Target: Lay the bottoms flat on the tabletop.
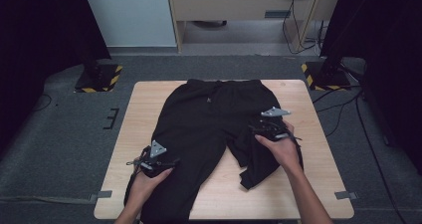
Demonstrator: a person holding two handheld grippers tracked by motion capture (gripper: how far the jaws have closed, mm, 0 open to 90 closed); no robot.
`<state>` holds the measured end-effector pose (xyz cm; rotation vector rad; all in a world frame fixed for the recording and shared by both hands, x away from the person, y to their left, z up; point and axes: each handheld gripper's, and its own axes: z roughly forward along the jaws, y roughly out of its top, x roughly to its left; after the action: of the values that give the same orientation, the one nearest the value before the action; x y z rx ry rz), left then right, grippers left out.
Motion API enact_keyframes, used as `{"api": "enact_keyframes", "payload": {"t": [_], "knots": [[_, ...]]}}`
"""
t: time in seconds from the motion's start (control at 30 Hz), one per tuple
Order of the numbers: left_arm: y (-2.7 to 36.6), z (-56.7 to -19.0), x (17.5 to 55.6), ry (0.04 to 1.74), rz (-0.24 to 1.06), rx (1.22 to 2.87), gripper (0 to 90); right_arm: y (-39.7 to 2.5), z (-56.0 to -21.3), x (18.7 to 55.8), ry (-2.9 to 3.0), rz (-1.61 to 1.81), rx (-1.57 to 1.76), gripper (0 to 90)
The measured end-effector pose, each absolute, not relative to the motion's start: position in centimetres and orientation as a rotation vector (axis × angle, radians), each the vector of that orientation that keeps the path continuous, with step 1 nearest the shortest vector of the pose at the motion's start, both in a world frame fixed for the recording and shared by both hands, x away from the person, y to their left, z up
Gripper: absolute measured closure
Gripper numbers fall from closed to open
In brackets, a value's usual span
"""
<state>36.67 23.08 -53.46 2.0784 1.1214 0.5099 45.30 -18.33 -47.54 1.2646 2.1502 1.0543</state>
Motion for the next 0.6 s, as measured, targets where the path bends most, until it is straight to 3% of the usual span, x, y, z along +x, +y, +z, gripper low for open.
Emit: {"api": "enact_keyframes", "payload": {"t": [0.13,0.27,0.43,0.6], "knots": [[23.0,-53.4,36.7,1.123,0.511,2.081,27.9,-21.4,-47.8,41.4,2.149,1.074,1.235,13.9],[23.0,-53.5,36.7,1.139,0.516,2.079,25.7,-22.8,-48.7,40.0,2.144,1.106,1.272,14.6],[23.0,-53.5,36.7,1.147,0.514,2.080,21.8,-24.3,-50.8,37.8,2.157,1.127,1.277,26.6],[22.9,-53.5,36.7,1.145,0.512,2.082,20.8,-24.5,-52.9,35.7,2.189,1.092,1.264,25.1]]}}
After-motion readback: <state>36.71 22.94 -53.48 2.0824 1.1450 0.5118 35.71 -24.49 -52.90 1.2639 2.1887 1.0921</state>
